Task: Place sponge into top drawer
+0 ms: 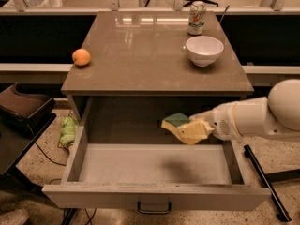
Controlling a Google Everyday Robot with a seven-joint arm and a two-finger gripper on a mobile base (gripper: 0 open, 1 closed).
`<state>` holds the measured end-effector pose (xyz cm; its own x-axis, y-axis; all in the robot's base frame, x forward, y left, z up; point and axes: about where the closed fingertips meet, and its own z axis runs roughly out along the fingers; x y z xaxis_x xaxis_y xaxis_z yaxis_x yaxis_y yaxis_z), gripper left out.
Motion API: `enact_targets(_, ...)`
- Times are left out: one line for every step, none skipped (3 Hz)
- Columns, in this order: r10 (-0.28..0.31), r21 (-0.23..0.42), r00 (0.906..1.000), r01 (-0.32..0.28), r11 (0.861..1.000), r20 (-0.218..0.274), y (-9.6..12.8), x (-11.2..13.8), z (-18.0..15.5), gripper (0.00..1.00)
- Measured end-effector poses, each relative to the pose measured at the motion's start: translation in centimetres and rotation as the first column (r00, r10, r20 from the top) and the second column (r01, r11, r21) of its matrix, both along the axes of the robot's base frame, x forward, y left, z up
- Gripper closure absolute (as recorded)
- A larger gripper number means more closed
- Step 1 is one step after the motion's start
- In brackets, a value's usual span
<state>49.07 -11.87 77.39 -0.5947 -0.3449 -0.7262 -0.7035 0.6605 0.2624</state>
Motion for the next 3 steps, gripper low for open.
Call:
enact_targets(0.005, 0.054, 0.994, 0.0, 0.999, -0.11, -1.6, -1.7, -6.2, 1.0)
enact_targets(0.011, 0.069, 0.9907, -0.001, 0.998, -0.136, -1.7, -1.9, -7.8, 0.87)
enact_targets(0.014, 0.068, 0.9907, -0.004, 0.998, -0.135, -1.5, -1.9, -7.7, 0.64)
